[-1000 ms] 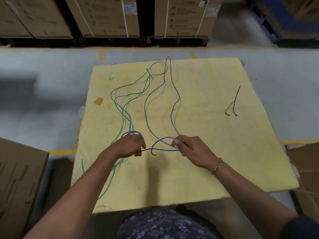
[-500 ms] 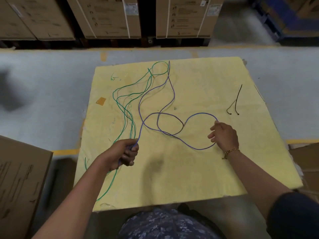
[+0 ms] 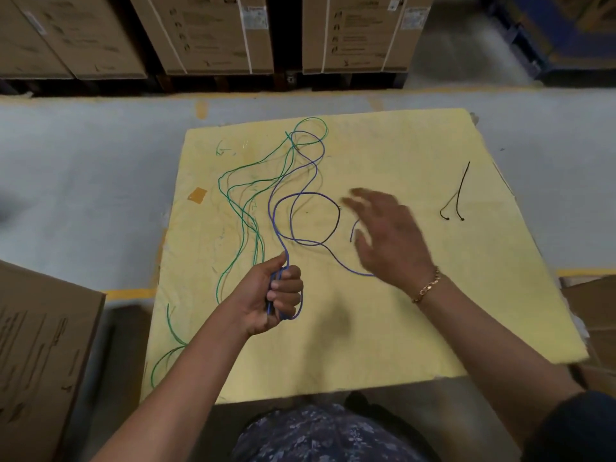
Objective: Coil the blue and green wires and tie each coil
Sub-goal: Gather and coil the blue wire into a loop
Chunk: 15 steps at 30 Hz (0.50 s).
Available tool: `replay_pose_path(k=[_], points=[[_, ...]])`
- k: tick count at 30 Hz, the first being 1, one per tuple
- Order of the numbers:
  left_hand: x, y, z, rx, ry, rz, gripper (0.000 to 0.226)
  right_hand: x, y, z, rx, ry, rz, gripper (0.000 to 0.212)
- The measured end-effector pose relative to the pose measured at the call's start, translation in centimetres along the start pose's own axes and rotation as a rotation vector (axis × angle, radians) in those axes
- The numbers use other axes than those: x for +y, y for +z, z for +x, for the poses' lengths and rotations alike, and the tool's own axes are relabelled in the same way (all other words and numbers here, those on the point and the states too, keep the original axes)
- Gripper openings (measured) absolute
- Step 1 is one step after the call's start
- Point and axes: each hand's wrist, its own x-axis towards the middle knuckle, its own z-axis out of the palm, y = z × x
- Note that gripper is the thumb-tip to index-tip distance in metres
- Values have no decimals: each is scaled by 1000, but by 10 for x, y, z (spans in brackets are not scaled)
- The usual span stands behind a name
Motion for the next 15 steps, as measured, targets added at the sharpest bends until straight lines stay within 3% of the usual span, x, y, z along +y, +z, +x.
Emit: replay_pose_path(k=[3, 6, 8, 11, 15], points=[[-3, 14, 0, -127, -54, 32, 38, -29, 23, 8, -228, -275, 40, 70], [-7, 25, -3, -256, -65, 57, 32, -28, 48, 14, -371, -292, 57, 51], [-7, 29, -7, -346, -33, 29, 28, -24, 58, 18, -427, -228, 104, 29], [4, 35, -16, -447, 74, -56, 26, -18, 67, 15, -521, -5, 180, 51], [21, 37, -24, -273, 386, -150, 29, -21, 77, -9, -509, 95, 262, 40]])
